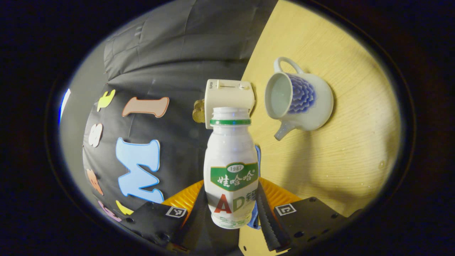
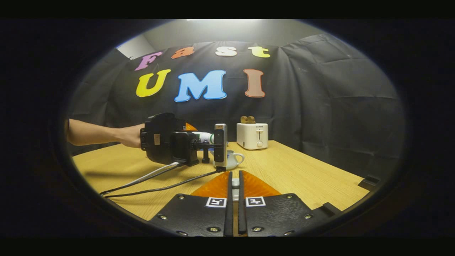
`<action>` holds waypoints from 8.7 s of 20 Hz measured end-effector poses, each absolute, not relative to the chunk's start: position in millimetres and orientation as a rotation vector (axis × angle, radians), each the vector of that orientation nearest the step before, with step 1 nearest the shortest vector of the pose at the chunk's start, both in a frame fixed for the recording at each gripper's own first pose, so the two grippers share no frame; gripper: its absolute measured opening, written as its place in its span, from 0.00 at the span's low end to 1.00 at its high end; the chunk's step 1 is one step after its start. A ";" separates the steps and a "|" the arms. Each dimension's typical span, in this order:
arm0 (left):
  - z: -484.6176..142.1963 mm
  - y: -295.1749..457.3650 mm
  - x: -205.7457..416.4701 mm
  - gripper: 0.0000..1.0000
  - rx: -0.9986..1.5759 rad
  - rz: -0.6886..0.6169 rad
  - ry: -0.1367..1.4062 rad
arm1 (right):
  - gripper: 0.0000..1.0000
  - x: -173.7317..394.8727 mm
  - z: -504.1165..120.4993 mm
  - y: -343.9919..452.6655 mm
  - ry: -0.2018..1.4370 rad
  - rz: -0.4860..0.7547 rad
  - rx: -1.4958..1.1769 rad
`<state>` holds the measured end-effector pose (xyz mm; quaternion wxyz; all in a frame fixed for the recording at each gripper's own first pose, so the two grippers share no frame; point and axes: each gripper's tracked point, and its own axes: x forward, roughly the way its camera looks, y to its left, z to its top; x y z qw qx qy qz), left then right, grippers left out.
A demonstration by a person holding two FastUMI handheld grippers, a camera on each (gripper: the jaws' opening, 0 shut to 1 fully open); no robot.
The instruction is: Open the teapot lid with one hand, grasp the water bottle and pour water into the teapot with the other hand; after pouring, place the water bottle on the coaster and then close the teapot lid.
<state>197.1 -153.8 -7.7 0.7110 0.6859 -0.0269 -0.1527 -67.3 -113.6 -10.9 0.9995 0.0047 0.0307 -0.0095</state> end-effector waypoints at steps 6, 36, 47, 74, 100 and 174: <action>-2.1 -155.9 195.3 0.76 1.590 -0.347 -0.075 | 0.05 -68.0 -10.7 -115.5 0.061 -0.020 0.010; 17.9 -159.5 197.4 0.76 1.740 -0.331 -0.119 | 0.05 -67.6 -10.4 -119.8 0.061 -0.024 0.023; 20.0 -160.6 196.5 0.82 1.782 -0.326 -0.127 | 0.05 -69.2 -10.5 -120.7 0.059 -0.028 0.021; 30.5 -172.0 192.5 0.72 1.941 -0.329 -0.175 | 0.05 -72.1 -10.3 -123.0 0.058 -0.026 0.025; 24.0 -176.6 191.4 0.82 1.952 -0.381 -0.173 | 0.05 -71.4 -12.2 -124.7 0.071 -0.023 0.012; 18.7 89.3 206.5 0.75 0.066 -0.146 0.092 | 0.79 146.3 17.1 -95.0 0.079 -0.029 0.003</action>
